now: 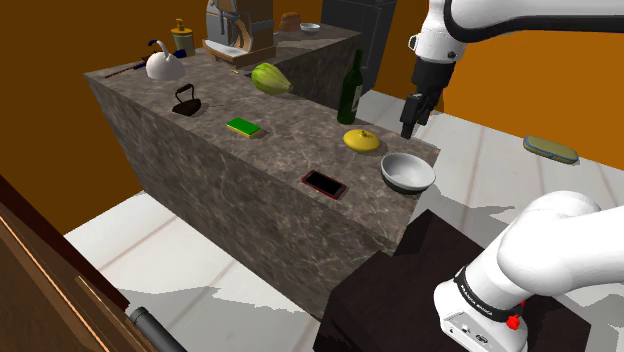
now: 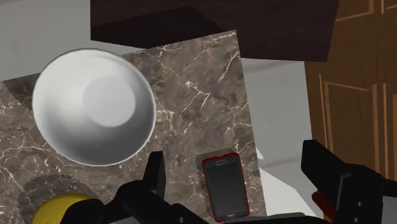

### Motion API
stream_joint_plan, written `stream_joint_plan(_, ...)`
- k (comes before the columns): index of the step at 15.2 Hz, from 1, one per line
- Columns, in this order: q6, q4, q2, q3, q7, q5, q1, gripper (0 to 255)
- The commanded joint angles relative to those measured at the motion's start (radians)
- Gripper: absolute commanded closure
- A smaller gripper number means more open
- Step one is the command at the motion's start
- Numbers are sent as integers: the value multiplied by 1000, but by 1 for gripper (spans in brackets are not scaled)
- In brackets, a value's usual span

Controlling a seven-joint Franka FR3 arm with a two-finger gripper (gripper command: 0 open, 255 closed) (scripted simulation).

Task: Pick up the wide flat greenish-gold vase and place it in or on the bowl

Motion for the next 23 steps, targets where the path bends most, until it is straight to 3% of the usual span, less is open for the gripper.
stream_joint_plan(1, 65, 7, 60, -20, -22, -12, -9, 0)
stream_joint_plan(12, 364, 107, 403, -135, -159, -34, -48, 0)
stream_joint_plan(23, 541, 369, 798, -206, -324, 64, -89, 0)
